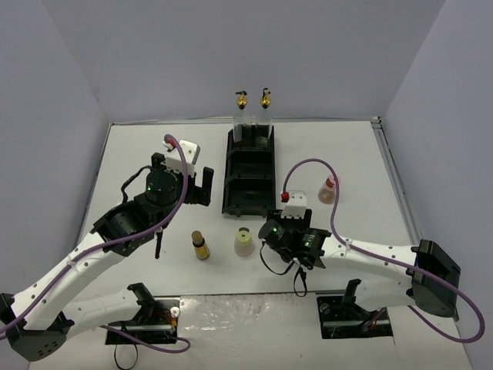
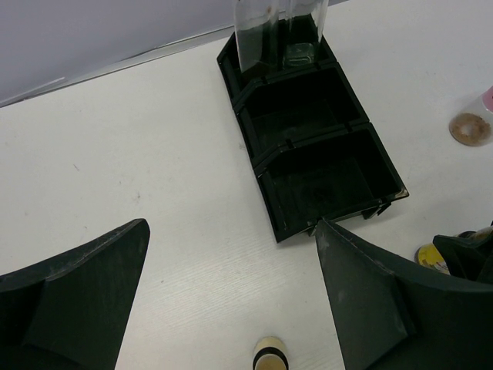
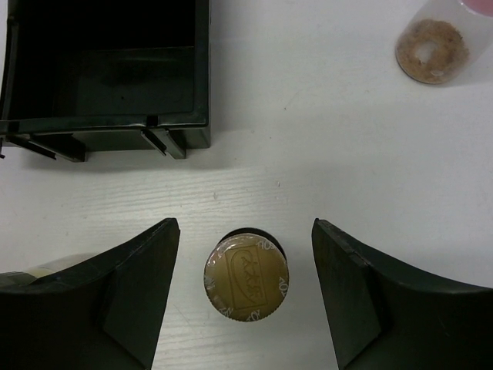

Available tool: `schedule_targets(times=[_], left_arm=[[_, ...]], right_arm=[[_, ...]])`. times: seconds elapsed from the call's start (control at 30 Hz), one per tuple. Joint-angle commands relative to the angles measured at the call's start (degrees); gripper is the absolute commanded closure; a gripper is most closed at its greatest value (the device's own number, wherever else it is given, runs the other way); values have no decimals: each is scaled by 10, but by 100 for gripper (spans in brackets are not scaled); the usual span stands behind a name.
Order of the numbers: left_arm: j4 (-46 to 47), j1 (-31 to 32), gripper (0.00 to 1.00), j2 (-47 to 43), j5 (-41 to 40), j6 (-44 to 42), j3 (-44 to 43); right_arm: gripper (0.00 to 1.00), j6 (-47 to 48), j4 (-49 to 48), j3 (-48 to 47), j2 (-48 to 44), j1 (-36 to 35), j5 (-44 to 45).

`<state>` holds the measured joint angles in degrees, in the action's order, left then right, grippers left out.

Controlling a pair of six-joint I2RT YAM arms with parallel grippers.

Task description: Organize the condiment bottles

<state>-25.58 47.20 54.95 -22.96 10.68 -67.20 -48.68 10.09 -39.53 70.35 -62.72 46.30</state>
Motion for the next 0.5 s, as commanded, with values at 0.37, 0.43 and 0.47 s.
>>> schedule_targets(times=[0.37, 0.43, 0.47], left_arm=[[18, 2, 14, -12, -3, -7, -22], [19, 2, 14, -12, -3, -7, -22], [18, 2, 14, -13, -3, -7, -21]], right_arm=[[35, -34, -28, 24, 15, -3, 27], [35, -35, -33, 26, 19, -3, 27], [35, -35, -36, 30, 20, -2, 27]])
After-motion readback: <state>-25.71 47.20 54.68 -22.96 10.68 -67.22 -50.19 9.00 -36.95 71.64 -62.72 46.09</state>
